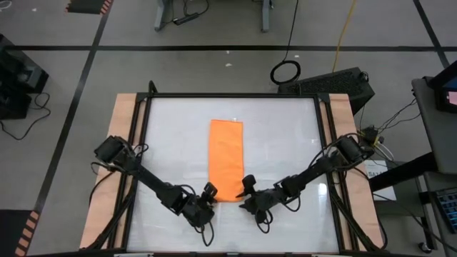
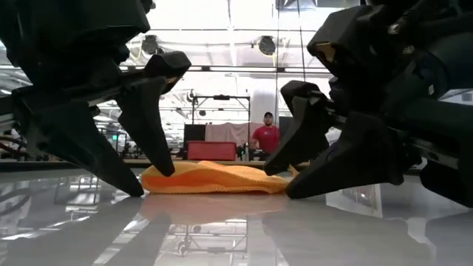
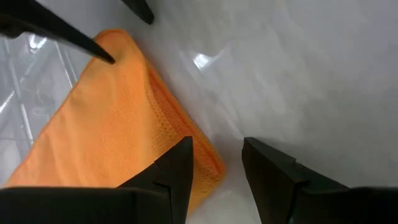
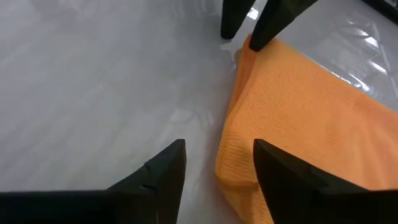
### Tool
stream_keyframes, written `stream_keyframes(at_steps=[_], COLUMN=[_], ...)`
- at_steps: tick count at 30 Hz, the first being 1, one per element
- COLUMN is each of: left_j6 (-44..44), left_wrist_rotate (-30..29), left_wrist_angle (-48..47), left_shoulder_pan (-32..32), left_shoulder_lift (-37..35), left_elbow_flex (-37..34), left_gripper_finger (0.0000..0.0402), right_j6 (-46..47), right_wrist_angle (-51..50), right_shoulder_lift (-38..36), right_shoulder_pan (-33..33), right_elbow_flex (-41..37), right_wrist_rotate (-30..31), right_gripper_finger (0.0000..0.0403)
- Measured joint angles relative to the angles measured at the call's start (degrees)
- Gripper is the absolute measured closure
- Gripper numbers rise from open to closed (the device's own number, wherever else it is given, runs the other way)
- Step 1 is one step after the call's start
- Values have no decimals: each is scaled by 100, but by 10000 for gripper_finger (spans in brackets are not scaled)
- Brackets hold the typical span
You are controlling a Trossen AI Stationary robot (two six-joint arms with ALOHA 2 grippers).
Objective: Roll towel
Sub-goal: Roll the orange towel
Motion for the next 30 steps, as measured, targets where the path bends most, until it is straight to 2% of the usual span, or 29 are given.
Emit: stream_keyframes(at_steps=[3, 9, 13, 24, 30], left_j6=[-87, -59, -90, -195, -185], left_wrist_rotate=[-66, -633, -662, -1004, -1598], left_wrist_angle=[45, 20, -188, -172, -216], left_shoulder_pan=[-23, -229, -280, -306, -470], left_shoulder_lift=[3, -69, 1, 10, 23], left_elbow_flex=[-2, -22, -20, -17, -24], left_gripper_finger=[254, 254, 252, 189, 185], right_j6=[203, 298, 302, 623, 746], right_wrist_angle=[19, -24, -40, -66, -109], right_shoulder_lift=[72, 78, 78, 80, 80], right_shoulder_pan=[10, 8, 4, -16, -53], right_elbow_flex=[8, 8, 8, 3, -1], right_wrist_rotate=[186, 197, 197, 217, 224], right_gripper_finger=[236, 266, 278, 304, 341])
